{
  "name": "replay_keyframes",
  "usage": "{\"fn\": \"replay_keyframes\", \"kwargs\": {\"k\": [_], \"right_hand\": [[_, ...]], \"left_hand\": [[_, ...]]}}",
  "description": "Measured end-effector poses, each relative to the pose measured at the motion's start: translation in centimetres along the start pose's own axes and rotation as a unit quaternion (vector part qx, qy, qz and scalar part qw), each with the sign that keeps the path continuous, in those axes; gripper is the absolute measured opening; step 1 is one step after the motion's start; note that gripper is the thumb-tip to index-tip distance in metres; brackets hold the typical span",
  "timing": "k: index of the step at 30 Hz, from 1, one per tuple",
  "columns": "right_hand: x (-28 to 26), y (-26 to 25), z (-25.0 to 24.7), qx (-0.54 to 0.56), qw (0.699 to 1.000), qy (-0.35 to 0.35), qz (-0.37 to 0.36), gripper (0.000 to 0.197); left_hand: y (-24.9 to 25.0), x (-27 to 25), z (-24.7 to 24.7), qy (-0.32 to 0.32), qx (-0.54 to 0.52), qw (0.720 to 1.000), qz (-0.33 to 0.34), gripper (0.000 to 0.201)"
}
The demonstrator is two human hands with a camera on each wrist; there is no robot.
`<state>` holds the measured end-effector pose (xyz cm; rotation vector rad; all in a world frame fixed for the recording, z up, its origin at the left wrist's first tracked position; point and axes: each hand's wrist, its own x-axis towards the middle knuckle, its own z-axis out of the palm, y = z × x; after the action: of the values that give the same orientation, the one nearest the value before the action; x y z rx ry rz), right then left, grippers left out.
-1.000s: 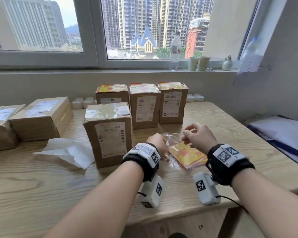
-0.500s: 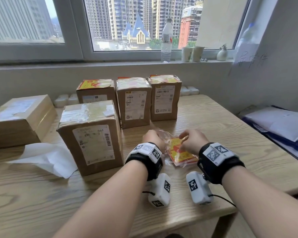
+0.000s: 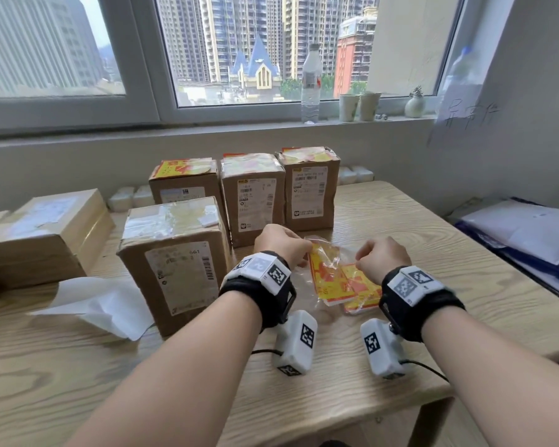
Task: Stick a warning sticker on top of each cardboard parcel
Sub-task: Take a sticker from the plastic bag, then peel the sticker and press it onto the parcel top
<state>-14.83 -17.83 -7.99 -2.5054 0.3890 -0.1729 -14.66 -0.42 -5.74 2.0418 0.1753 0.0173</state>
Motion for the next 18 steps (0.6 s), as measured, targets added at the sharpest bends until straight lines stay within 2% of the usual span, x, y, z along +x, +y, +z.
{"fn": "replay_keyframes", "kwargs": {"k": [3,6,13,15,18], "right_hand": [[-0.3,-0.2,-0.4,-0.01,1.0,0.011,0.004,0.015],[-1.0,-0.4,-0.8,-0.033,0.999,0.016,0.008,0.017],[-2.3,-0.5,-1.7,-0.06,0.998,0.02,0.018,0.022],[-2.5,-1.2,-2.1,-0.02,1.0,0.023,0.008,0.023],[-3.1,-3.5,-2.9,0.111,0.991,0.031,-0.067,0.023]], "left_hand": [[1.2,-0.9,-1.2,0.015,-0.032,0.999,0.023,0.014],[2.3,-2.0,-2.2,0.038,-0.068,0.995,0.056,0.009],[4.1,-3.6,-5.1,0.121,-0.064,0.98,0.141,0.006],[4.3,-4.0,-5.8,0.117,-0.068,0.979,0.151,0.008],[4.4,-4.4,-6.8,0.1,-0.1,0.981,0.135,0.006]]}}
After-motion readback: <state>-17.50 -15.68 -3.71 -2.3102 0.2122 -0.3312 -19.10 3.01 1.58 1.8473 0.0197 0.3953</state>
